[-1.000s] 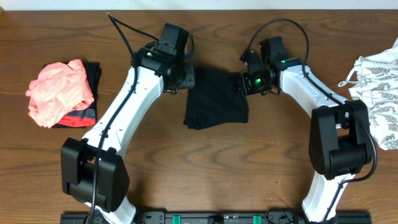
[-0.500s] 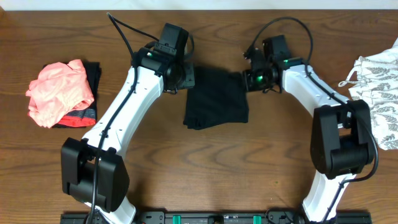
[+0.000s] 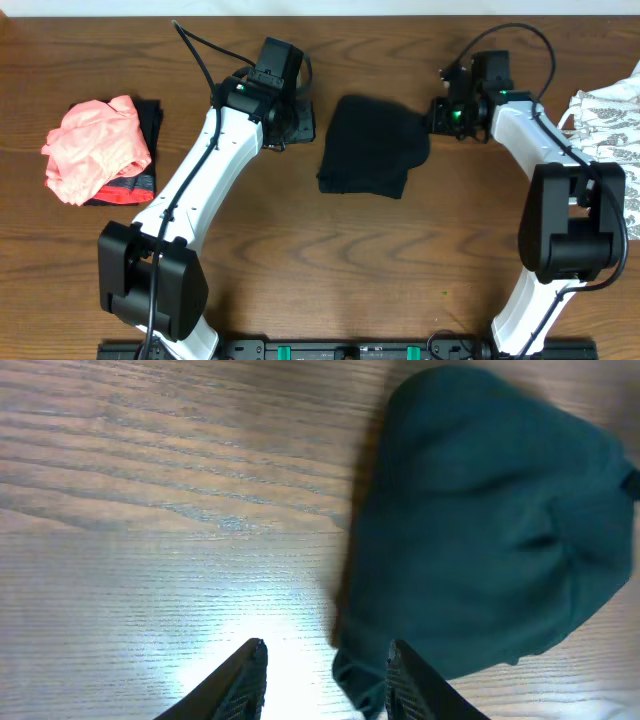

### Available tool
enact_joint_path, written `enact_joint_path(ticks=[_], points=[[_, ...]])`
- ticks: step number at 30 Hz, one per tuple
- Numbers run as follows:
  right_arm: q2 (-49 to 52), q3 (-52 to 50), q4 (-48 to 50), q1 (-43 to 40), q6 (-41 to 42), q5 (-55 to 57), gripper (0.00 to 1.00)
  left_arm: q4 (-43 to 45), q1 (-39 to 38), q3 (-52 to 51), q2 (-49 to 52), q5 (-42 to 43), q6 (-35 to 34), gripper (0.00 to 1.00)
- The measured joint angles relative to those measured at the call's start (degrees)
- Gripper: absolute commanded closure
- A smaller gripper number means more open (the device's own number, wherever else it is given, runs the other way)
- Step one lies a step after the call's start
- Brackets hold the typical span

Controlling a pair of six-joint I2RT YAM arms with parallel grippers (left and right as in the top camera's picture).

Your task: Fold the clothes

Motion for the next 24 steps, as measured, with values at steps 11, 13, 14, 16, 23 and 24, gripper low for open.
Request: enact_joint_path(ticks=[11,13,14,16,23,24], points=[[0.00,0.00,-3.54,6.38,-3.43,4.42,0.90,3.52,-0.02,0.00,0.00,3.91,0.00,0.60],[0.00,0.00,-4.15,6.05,-3.56,5.66,0.96,5.81,-0.35,0.00,0.00,5.35,0.00,0.60],[0.00,0.00,-4.44,5.84,-3.85,6.16,0.98,6.64,-0.57,0.00,0.00,5.90,-0.02,0.60],[-0.02,0.00,-4.94,5.31,-3.98,6.80,0.99,7.89,-1.16,0.00,0.00,6.58,-0.04,0.60],[-0.42,0.00,-8.70,2.34,-2.29,11.10,0.99,8.52,-2.05,0.00,0.20,7.63,-0.13,0.60],[-0.44,0.00,-8.90,1.97,-2.19,11.54,0.99,8.83,-2.05,0.00,0.31,7.63,-0.24,0.60]])
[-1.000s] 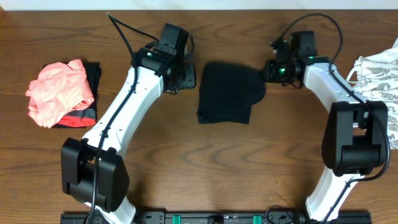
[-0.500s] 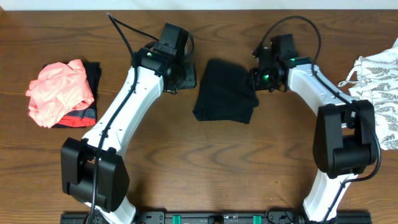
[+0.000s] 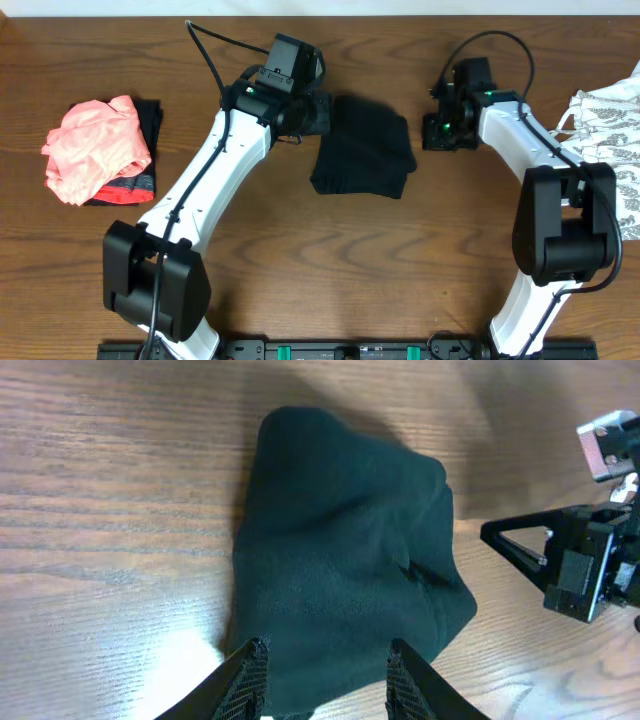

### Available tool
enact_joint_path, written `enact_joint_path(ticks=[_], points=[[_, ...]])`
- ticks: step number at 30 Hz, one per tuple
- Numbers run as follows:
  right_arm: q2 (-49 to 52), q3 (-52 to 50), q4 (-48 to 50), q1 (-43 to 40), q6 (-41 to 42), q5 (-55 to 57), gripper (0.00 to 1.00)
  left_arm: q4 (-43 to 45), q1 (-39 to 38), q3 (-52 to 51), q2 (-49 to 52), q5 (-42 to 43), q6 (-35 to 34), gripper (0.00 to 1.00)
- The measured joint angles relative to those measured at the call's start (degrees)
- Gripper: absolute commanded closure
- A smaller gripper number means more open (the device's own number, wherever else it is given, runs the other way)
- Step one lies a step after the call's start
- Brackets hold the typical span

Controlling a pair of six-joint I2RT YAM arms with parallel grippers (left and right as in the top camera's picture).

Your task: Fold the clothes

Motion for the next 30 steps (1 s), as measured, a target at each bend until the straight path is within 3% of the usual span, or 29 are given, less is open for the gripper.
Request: enact_joint_path(ticks=[10,20,30], points=[[-1.57,1.31,6.14,0.09,-0.87,-3.91,0.99,7.96,-1.90,0.00,4.92,0.00,-0.09,0.60],[-5.31,8.41,12.63,0.90,-2.16,-16.09,0.99,3.04,-5.38,-0.02,14.19,0.24,-2.60,0.61],[1.64,8.41,16.02,6.67,-1.57,-21.00,0.99,-0.50,-5.44,-0.02,14.38,0.44,-2.86,0.61]])
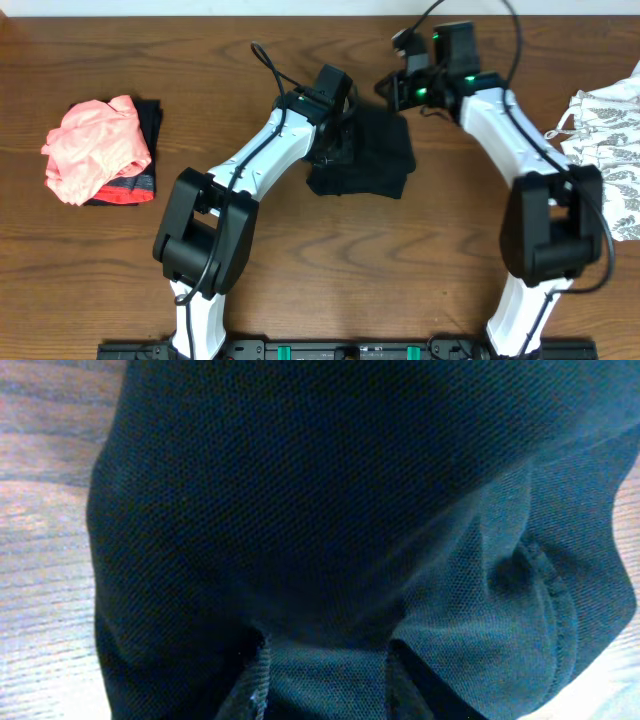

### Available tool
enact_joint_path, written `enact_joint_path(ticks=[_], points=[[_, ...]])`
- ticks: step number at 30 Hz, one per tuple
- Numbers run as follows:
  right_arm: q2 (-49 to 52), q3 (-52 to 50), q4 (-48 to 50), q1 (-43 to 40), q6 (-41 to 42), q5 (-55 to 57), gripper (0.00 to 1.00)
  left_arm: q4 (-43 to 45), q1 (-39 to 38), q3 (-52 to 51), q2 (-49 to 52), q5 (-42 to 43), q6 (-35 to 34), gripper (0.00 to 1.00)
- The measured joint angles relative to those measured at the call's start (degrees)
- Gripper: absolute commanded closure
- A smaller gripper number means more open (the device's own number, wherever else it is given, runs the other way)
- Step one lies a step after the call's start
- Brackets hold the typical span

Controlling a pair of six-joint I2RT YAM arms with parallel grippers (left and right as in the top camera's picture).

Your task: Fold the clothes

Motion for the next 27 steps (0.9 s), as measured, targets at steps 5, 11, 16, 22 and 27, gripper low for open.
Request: enact_joint_path(ticks=[5,11,16,22,27], points=[[4.72,0.00,1.27,1.57,1.14,-0.63,0.99,-0.79,0.00,0.02,0.00,0.22,0.00,0.61],[10.88,0.00,1.88,1.77,2.69,-1.07,0.99,-4.31,0.00,0.00,0.00,0.44,0.00,0.61],[13.40,0.28,2.23,1.60,3.74,-2.45,0.99,-4.74,-0.02,-0.72,0.00,-0.46,0.00,0.60],[13.40,0.37,2.08,1.62,4.09,-2.71,0.99,1.90,0.02,-7.67,0.00,-2.25,0.00,0.60],[13.40,0.37,2.03,1.62,4.11,-2.73,0.99,5.97,0.50,-11.43,-1.68,-1.90,0.00,0.61]])
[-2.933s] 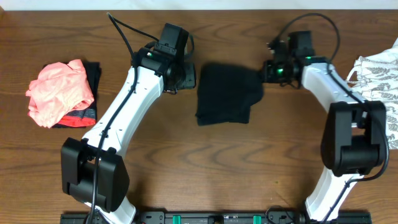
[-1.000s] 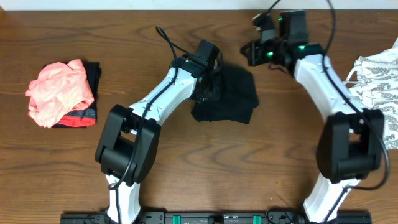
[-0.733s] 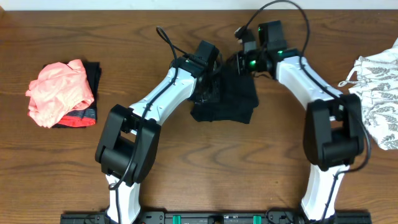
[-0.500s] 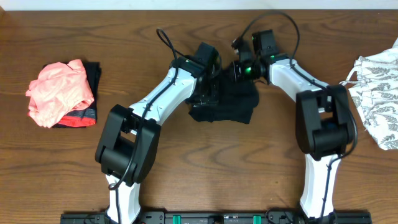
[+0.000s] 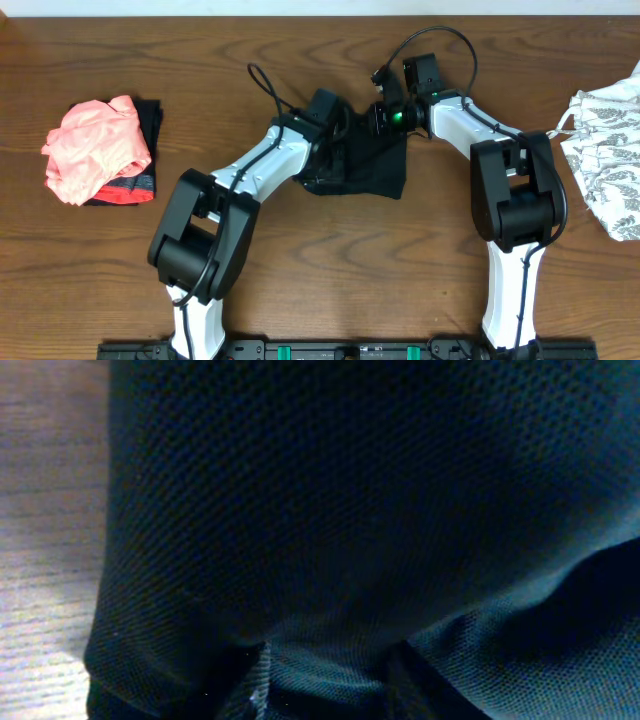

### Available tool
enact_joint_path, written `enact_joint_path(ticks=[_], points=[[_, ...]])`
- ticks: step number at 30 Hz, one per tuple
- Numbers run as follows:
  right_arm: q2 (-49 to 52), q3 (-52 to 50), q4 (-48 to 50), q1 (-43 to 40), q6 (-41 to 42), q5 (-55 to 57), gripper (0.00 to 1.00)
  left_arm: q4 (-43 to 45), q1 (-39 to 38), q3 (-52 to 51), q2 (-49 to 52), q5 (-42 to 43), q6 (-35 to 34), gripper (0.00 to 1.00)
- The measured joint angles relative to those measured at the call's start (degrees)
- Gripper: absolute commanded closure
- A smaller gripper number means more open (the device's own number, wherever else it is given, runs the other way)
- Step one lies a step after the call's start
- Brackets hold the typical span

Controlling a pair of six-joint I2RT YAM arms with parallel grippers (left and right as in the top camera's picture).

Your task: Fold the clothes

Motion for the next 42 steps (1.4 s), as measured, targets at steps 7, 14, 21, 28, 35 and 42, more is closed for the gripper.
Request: enact_joint_path(ticks=[7,14,21,28,35,42], points=[[0.00,0.00,-0.66,0.00,0.11,-0.44,0.99,0.04,2.56,-0.83,-0.63,2.40,0.00,0.62],[0.00,0.00,-1.95,0.00,0.15,-1.38,0.95,-2.47,7.82,-2.80,-5.22,0.22,-0.02,0.61],[-0.33,0.15,-2.64,-0.07,0.02,-2.27,0.85,-0.74,7.30,-3.10,-14.67,-0.96,-0.04,0.61],[-6.86,-0.46,-3.32,-1.09,-2.23,-0.55,0.89,6.71,7.15,-3.08,-19.65,0.42,-0.17,0.61],[-16.20,0.15,-2.45,-0.52,-3.30,-0.33,0.96,14.23,6.49,-3.10,-17.97,1.46,-0.17,0.61],[-14.91,-0.07,-14.51,0.74,-2.16,7.08,0.99,22.25,4.79,-3.10,-10.62,1.68,-0.15,0.62]])
